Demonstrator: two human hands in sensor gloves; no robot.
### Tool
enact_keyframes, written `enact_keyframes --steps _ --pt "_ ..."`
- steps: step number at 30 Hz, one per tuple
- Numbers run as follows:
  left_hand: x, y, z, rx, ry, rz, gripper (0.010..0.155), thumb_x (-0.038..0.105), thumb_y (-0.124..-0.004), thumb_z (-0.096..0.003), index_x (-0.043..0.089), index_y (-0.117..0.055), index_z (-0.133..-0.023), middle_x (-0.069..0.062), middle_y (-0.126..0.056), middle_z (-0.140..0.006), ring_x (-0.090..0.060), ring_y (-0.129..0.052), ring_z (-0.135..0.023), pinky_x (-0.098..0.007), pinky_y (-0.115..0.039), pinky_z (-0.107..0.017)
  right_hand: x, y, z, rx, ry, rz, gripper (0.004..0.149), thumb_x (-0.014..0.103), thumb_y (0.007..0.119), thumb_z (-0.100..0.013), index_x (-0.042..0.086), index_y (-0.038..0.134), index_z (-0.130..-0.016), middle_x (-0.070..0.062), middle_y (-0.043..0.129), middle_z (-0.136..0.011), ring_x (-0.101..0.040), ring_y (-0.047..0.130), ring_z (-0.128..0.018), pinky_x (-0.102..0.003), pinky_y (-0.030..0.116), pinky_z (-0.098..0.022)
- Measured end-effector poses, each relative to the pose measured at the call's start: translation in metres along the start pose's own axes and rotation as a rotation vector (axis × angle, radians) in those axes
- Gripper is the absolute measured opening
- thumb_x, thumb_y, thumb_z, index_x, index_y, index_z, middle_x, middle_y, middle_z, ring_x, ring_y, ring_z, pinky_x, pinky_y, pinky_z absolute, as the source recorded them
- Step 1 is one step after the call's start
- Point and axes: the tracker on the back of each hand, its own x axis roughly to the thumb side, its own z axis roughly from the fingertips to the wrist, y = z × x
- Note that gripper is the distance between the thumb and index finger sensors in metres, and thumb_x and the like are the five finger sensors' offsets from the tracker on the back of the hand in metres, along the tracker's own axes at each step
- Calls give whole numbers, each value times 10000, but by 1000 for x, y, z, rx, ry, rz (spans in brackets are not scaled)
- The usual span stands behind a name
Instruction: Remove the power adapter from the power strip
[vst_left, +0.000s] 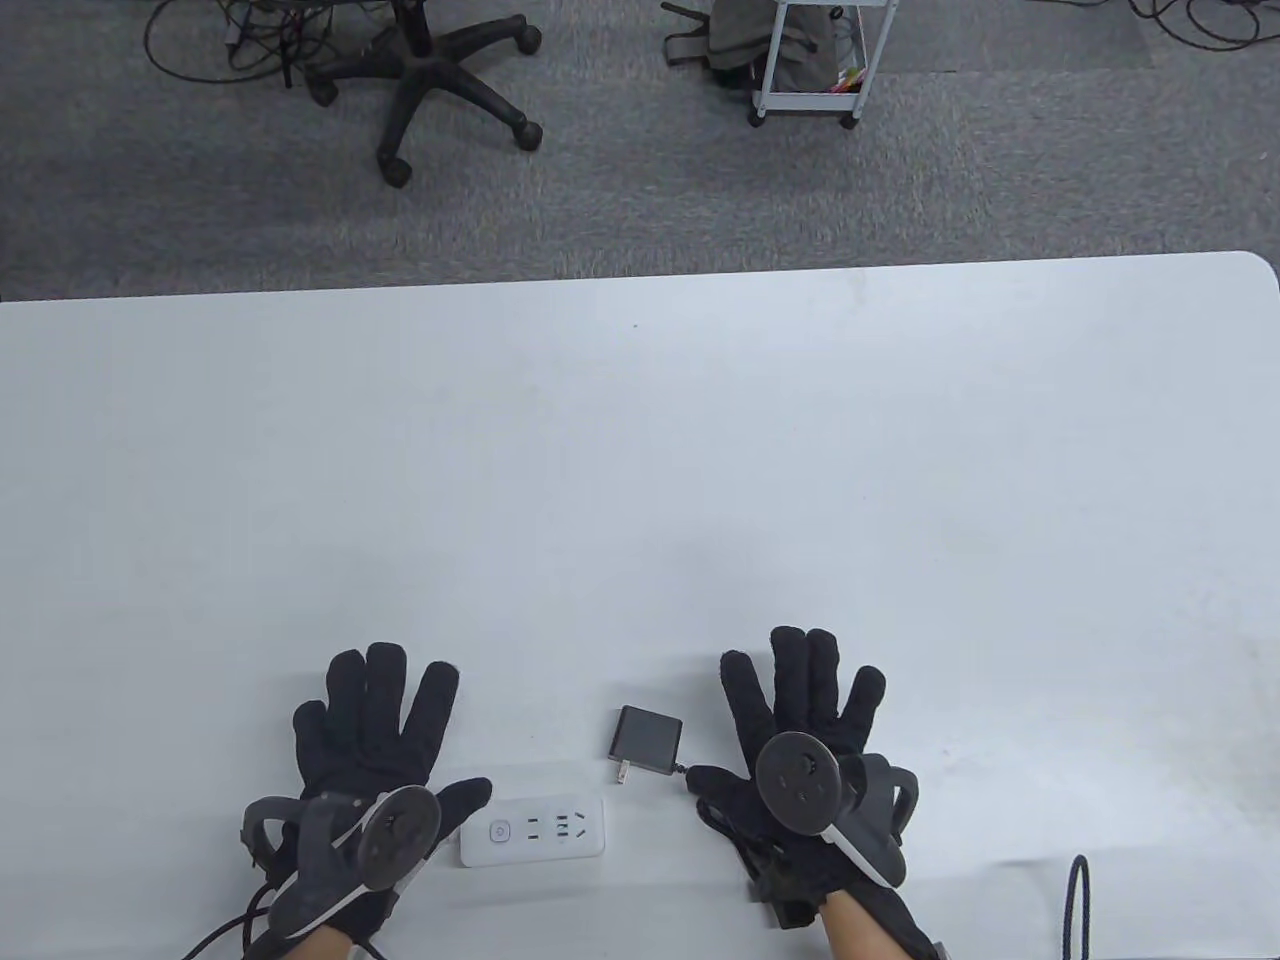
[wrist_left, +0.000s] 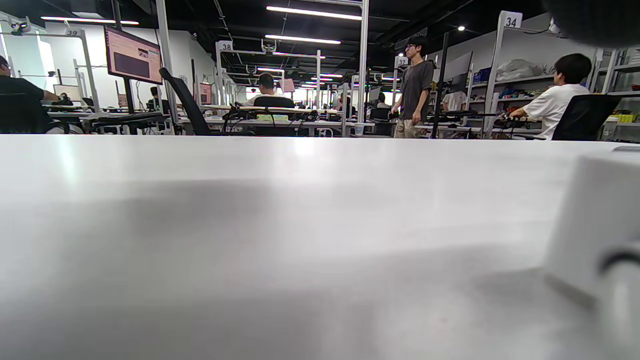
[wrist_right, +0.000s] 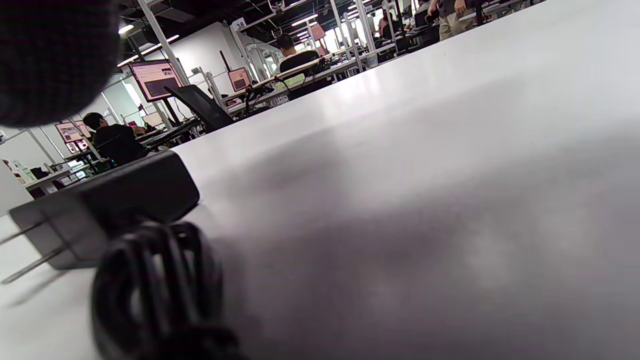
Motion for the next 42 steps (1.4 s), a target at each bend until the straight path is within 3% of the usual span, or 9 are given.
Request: enact_keyframes --steps 42 --pt "-11 -5 -5 -78 26 33 1006 759 -670 -354 355 -175 -1130 -101 -59 -1232 -505 -179 -1144 -729 -365 -743 0 6 -2 67 -10 -46 1002 708 763 -271 547 -19 -876 98 -195 -1022 -169 -146 -1014 -559 -79 -693"
